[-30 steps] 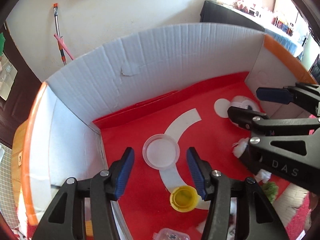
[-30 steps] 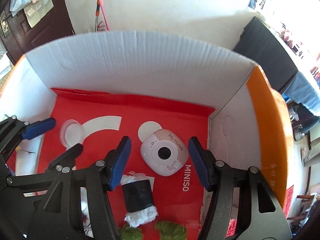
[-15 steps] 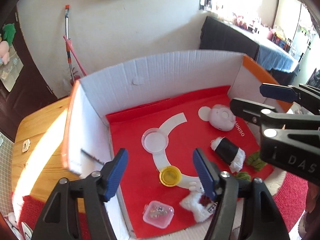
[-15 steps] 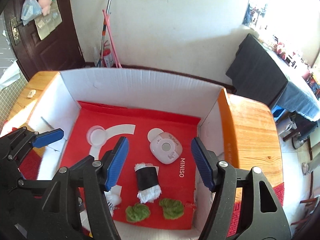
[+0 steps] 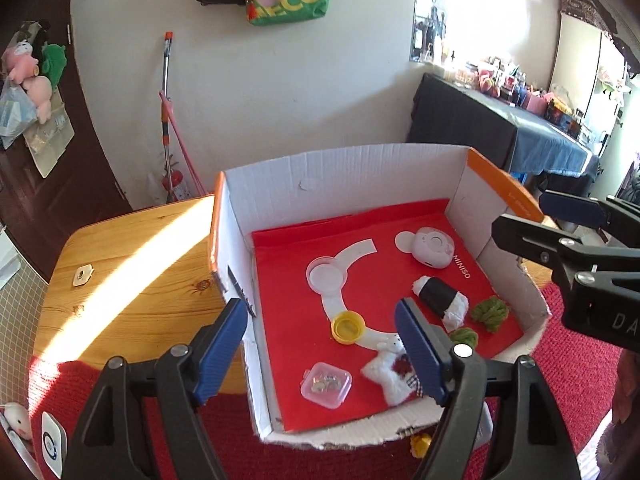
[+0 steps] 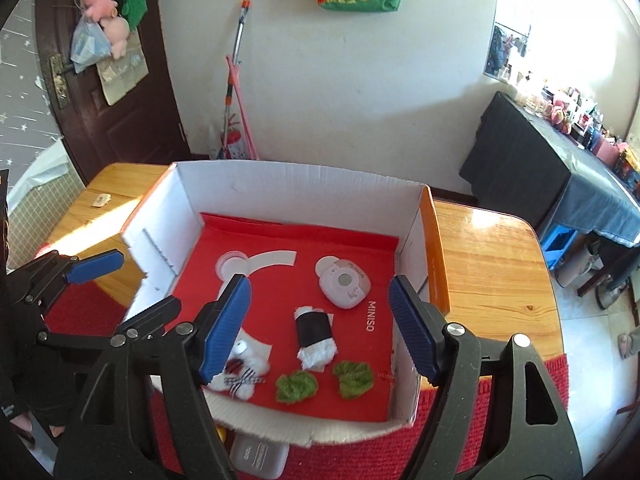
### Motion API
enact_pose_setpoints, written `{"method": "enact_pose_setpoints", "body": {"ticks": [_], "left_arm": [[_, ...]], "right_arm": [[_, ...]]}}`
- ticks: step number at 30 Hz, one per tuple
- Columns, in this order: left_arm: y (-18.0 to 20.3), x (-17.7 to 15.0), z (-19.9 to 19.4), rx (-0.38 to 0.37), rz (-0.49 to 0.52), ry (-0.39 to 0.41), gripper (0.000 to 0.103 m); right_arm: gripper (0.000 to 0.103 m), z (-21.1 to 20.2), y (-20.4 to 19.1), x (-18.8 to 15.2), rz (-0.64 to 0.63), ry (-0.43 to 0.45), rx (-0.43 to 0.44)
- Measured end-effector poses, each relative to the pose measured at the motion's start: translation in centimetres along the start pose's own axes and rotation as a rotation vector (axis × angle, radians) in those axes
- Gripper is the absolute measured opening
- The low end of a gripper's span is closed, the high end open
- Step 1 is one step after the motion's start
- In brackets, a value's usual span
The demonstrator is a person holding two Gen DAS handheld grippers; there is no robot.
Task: Organize objects
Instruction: 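Withdraw both open grippers from the box toward the doll and grey case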
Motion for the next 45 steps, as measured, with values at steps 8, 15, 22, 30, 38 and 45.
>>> {"method": "enact_pose_setpoints", "body": {"ticks": [8, 15, 22, 30, 38, 45], "left_arm": [[-0.4, -1.9, -4.1, -0.005, -0.033, 0.09, 0.085], [-0.2, -4.2, -6.4, 0.02, -0.03, 0.156, 0.09], [-0.1, -8.1, -6.6, 0.009, -0.059, 0.149, 0.095], [0.5, -12.9, -5.4, -0.011, -0.083, 0.096, 0.1], [0.4, -15.5, -3.6, -0.005, -0.104, 0.038, 0.1], [0.3, -16.0, -3.2, 0.0, -0.111, 0.025, 0.1]], "right_arm": [[0.078, -4.5, 0.5, -2.2, 0.032, 0.105, 0.027], [0.086, -7.2, 0.3, -5.2, 0.017, 0.157, 0.022], [0.087, -7.0, 0.1, -9.1, 0.023, 0.139, 0.061], [0.088, -4.7, -0.3, -14.0, 0.042, 0.08, 0.06], [0.088, -2.0, -0.8, -17.3, 0.054, 0.001, 0.072], [0.088, -1.0, -1.1, -18.2, 0.055, -0.032, 0.087]]}}
Point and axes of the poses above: each gripper's, at about its wrist camera, not at the fingertips, and z roughly the way its jaws point, y to its right, x to its top, the point moved 9 cm from there along z, roughly the way its jaws point, and after that the axes turned 7 degrees about -x, right-handed, at the moved point
